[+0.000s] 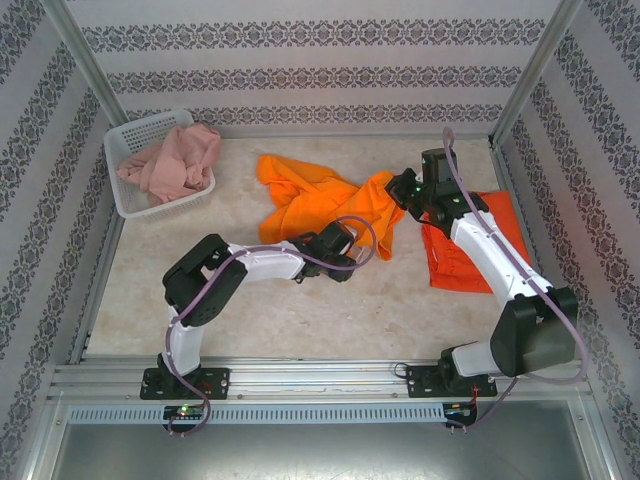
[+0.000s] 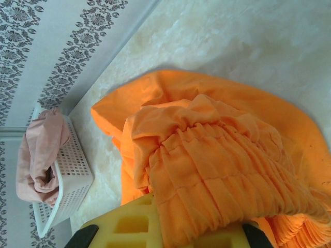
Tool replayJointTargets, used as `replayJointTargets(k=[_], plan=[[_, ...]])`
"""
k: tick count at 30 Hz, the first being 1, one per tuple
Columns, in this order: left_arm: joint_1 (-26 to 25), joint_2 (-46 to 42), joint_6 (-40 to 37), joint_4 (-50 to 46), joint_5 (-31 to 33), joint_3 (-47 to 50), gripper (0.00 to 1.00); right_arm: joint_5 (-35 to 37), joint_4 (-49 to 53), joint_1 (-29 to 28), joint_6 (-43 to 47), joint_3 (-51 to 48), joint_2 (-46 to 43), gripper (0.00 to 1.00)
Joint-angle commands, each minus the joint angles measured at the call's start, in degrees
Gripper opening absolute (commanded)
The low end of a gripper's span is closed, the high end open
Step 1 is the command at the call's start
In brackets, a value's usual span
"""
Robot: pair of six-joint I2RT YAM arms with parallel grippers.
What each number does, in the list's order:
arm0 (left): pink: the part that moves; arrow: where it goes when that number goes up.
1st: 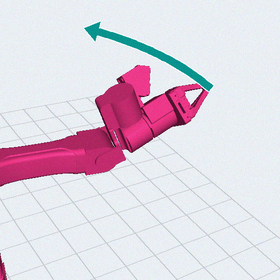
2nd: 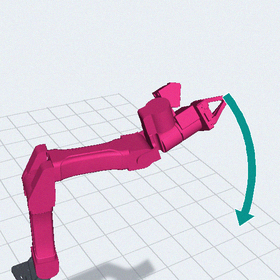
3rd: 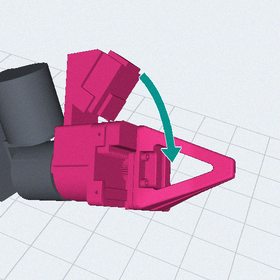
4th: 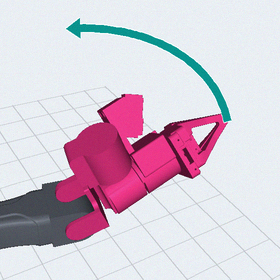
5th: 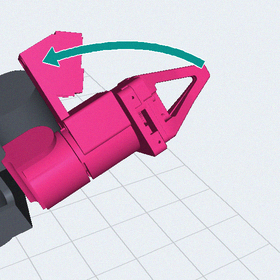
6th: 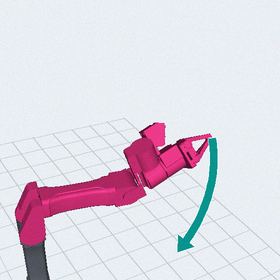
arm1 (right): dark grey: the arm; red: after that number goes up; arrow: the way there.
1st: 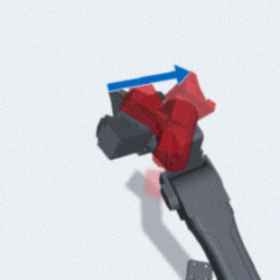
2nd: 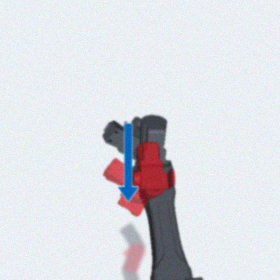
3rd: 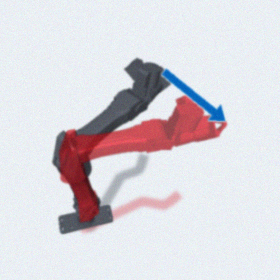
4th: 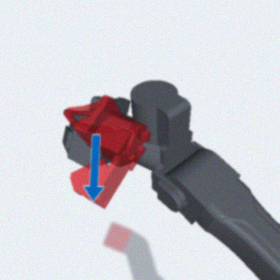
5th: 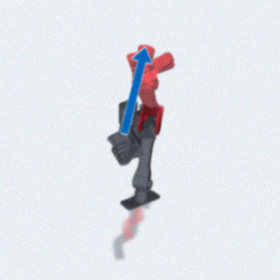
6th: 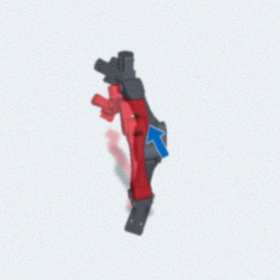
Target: Fold and stack the shorts
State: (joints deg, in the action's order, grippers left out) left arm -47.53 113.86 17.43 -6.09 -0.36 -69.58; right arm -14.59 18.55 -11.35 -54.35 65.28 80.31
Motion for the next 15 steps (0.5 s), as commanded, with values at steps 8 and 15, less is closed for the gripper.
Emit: replayJointTargets(k=[8,15], plan=[[1.8,-0.3,2.7,-1.5,2.6,1.7,0.10,-1.0,-1.4,0.9,-0.5,-1.2,-2.2,0.00],[6.6,-11.1,1.2,-1.2,3.7,4.2,0.00,-3.0,-1.9,2.0,2.3,1.0,-3.9,0.00]])
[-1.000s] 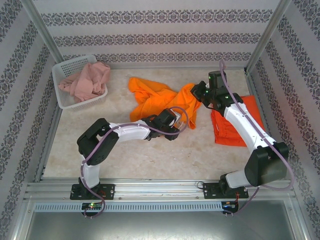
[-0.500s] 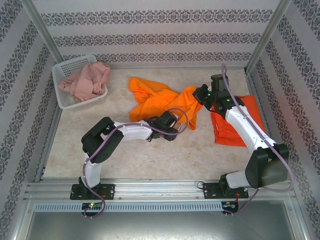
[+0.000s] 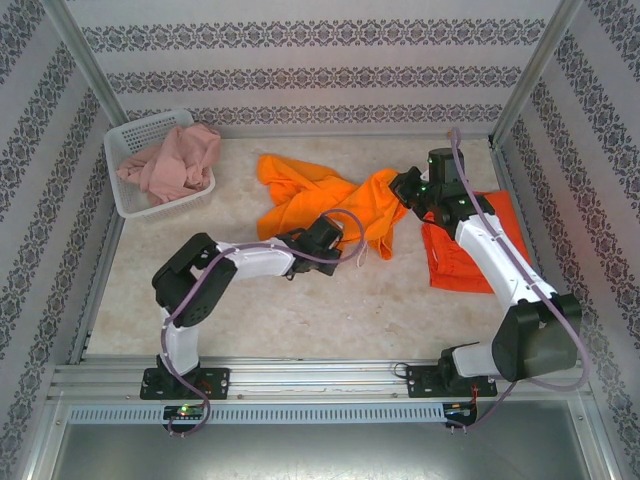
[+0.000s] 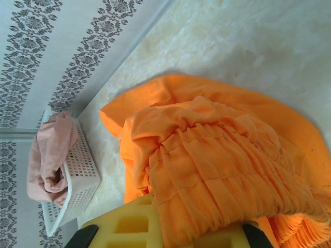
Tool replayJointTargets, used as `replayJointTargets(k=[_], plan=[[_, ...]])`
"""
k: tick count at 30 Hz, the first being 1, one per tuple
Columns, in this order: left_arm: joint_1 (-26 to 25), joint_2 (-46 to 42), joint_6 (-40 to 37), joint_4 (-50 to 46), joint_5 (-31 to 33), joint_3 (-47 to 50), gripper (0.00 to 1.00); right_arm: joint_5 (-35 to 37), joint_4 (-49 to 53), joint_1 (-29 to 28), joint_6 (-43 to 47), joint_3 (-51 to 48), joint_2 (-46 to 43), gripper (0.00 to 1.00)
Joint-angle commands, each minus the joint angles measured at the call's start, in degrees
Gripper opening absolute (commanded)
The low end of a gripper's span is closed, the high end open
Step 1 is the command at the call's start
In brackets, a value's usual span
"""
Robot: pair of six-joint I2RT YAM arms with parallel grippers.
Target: Fold and stack the shorts
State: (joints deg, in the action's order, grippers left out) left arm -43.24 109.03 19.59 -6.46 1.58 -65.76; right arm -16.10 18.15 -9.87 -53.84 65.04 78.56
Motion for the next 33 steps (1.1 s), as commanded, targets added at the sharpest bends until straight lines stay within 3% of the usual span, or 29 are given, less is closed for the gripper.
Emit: replayJointTargets(k=[1,9,15,22,33], plan=[[3.5,-8.6,-1.4,-1.1,2.0,0.4,0.00,-2.0,-1.6,0.7,2.3,1.7,-2.4,0.00],[13.9,-27.4,-5.2,-2.8,2.8,-2.5,0.00,-7.3,-2.9,2.6,4.5,5.0,-4.2,0.01],[21.0,-34.4,-9.2,-5.4,3.7,-11.8,0.00,-12.5,-6.7,3.1,4.4,7.8,-5.9,0.01],[24.1,-33.9,-15.6,-8.2,4.4,-29.1,0.00,-19.1,-9.3,1.7,4.3,13.8,-8.5,0.02],[25.9,-24.0,-22.5,-14.4,5.7,-63.6,0.00,-18.4,-11.1,-8.4,7.6,22.5,-13.7,0.05]])
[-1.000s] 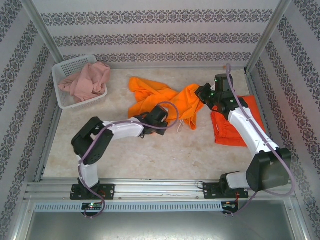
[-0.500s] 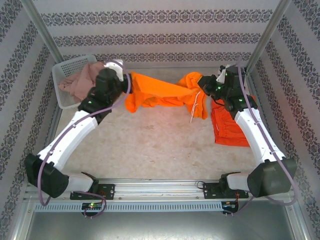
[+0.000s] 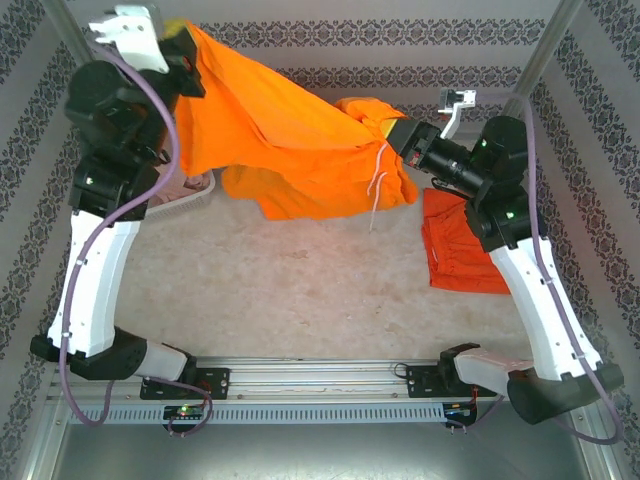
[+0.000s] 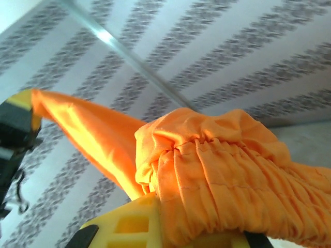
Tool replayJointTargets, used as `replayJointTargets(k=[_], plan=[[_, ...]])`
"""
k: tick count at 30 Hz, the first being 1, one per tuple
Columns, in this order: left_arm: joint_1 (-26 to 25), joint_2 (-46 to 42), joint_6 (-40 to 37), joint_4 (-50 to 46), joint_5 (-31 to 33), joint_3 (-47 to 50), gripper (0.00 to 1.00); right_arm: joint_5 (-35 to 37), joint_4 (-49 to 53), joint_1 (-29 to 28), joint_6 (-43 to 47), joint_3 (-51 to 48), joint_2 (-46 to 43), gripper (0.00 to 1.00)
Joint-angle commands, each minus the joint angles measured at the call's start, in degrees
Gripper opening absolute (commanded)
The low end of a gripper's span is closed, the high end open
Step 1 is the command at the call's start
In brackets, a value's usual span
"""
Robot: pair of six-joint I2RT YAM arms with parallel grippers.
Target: Fold and stack the shorts
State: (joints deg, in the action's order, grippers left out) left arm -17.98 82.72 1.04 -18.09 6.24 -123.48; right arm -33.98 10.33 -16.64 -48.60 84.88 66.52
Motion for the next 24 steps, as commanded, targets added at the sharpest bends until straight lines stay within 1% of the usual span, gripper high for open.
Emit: replayJointTargets(k=[1,4,5,8,11,13,15,17,19,21,23,24], plan=[[0.7,3.7,-4.5,-3.5,1.3,-9.1,0.00,0.3,-3.2,-2.5,2.4,3.1,-2.0,0.05],[0.9,8.0,-5.3,-5.7,1.6,-17.3,0.00,3.1,-3.1,-4.2,2.7,2.8,-3.7,0.05],[1.1,9.5,-5.2,-6.1,1.6,-19.3,0.00,5.2,-2.7,-4.5,2.4,2.1,-4.4,0.05],[2.4,13.7,-3.2,-6.8,0.6,-23.5,0.00,13.9,-0.5,-4.6,0.9,-1.1,-6.9,0.03],[4.9,18.0,1.9,-7.4,-2.4,-24.8,0.00,25.3,1.5,-4.4,-2.5,-7.5,-9.2,0.02],[6.0,21.4,4.0,-7.4,-3.3,-24.7,0.00,29.3,2.6,-3.0,-6.5,-12.2,-9.0,0.03],[6.5,25.7,4.7,-7.3,-4.1,-24.7,0.00,28.9,1.1,-0.1,-12.7,-17.6,-7.6,0.05],[6.9,30.9,5.2,-6.9,-5.5,-24.8,0.00,26.2,-3.1,3.6,-19.4,-22.9,-4.7,0.06],[7.0,35.8,6.2,-6.1,-6.3,-24.8,0.00,24.9,-5.8,6.1,-20.7,-24.5,-0.8,0.08],[7.4,40.8,8.2,-4.6,-7.4,-24.7,0.00,24.9,-6.3,7.9,-20.2,-23.8,4.0,0.11],[7.8,46.0,11.2,-3.2,-8.7,-25.5,0.00,24.3,-8.2,9.7,-19.6,-21.9,10.2,0.17],[7.9,48.4,12.5,-2.8,-8.9,-26.2,0.00,23.8,-8.3,10.6,-20.0,-20.5,13.1,0.22]])
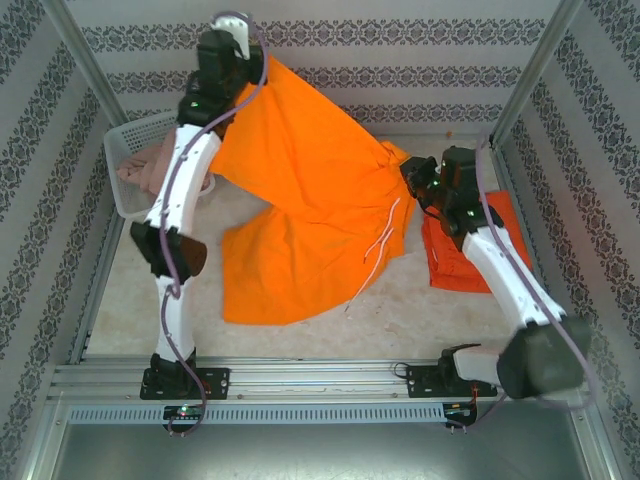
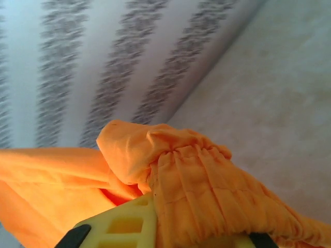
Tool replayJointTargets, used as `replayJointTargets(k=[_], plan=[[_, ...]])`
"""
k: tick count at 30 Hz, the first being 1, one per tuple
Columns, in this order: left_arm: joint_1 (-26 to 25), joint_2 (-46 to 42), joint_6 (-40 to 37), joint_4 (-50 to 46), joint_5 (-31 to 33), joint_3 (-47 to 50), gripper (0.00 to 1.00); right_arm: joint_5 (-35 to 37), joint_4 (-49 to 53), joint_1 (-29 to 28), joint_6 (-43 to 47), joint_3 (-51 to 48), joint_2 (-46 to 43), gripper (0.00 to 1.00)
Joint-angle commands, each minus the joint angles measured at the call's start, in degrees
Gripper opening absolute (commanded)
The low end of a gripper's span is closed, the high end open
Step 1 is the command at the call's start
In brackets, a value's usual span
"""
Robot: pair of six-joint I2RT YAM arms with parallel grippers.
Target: Fold and stack the shorts
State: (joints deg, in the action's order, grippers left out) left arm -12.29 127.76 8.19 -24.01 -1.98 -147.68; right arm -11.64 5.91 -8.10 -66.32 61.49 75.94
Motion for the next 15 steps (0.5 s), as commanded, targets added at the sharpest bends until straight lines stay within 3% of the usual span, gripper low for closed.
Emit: replayJointTargets(k=[1,2,3,5,7,11,15], plan=[[2.5,6.0,6.5,3.5,-1.4,-3.3,0.00,0.4,-4.9,3.0,-2.6,4.6,7.3,0.34],[2.8,8.6,7.7,3.9,-2.2,-4.8,0.04,-1.2,-5.5,4.0,-2.9,6.9,11.2,0.44],[3.0,10.5,8.6,4.3,-3.0,-5.9,0.16,-3.0,-5.5,4.9,-3.3,9.4,14.6,0.51],[3.8,14.0,11.1,4.8,-5.3,-8.7,0.56,-9.0,-6.1,6.8,-4.5,15.9,22.6,0.64],[4.8,14.6,14.4,4.8,-7.6,-9.7,0.83,-15.2,-6.9,7.8,-6.8,21.5,28.3,0.73],[5.0,9.6,14.1,1.4,-11.6,-8.2,0.97,-20.0,-9.0,7.5,-7.2,23.3,29.4,0.75],[4.9,0.6,14.1,-1.6,-16.3,1.0,1.00,-18.4,-6.0,6.6,0.2,18.4,24.4,0.77]])
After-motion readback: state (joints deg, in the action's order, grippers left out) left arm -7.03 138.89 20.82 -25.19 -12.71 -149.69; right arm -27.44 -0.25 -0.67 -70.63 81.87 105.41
